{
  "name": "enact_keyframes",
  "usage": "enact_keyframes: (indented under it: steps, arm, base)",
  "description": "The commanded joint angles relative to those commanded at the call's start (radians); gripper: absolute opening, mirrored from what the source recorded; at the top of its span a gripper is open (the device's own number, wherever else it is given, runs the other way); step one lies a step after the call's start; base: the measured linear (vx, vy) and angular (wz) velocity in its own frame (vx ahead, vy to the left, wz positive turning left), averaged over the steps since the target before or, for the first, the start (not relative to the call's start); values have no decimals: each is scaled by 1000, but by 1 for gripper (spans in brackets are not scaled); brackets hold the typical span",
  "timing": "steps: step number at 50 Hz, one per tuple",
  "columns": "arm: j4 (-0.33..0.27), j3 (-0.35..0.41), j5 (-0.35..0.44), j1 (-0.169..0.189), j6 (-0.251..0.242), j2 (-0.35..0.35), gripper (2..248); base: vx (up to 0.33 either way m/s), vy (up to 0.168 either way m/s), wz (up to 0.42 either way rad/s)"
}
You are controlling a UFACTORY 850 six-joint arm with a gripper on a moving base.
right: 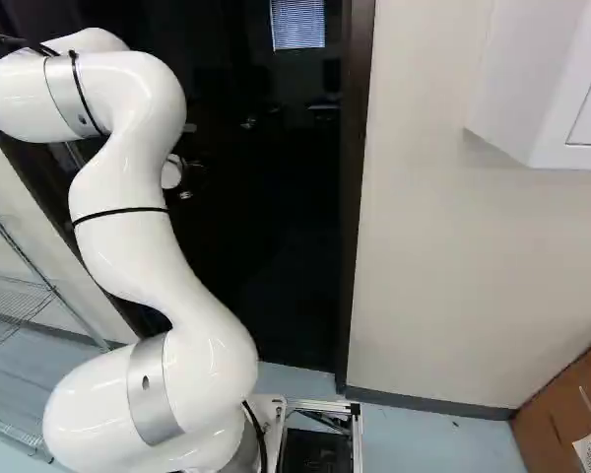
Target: Open the door and move inside
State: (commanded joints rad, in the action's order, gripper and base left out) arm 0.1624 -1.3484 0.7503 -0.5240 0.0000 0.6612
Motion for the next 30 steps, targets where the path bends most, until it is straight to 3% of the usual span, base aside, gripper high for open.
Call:
enact_keyframes:
  steps: [30]
  arm:
    - [-17, 202, 0, 14, 0, -154, 247]
  base:
    - [0, 0, 0]
